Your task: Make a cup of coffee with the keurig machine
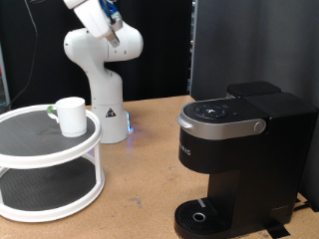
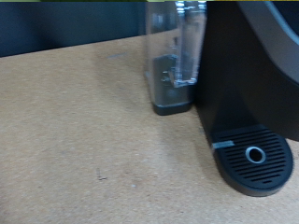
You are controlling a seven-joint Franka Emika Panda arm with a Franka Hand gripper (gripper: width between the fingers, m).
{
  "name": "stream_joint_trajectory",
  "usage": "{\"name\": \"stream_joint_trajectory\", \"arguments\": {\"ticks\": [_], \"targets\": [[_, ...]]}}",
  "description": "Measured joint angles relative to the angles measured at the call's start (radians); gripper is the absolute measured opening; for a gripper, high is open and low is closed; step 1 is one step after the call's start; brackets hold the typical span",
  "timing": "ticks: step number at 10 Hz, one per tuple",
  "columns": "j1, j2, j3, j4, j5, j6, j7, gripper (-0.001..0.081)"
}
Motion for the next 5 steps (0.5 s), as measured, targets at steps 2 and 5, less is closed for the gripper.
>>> {"name": "stream_joint_trajectory", "arguments": {"ticks": [2,5], "targets": [[-0.002,-0.031,-0.049,0.017,-0.019,-0.076,-0.058,0.0004],[-0.024,-0.035,-0.044,-0.019,0.025,0.032,0.037,0.0004]]}}
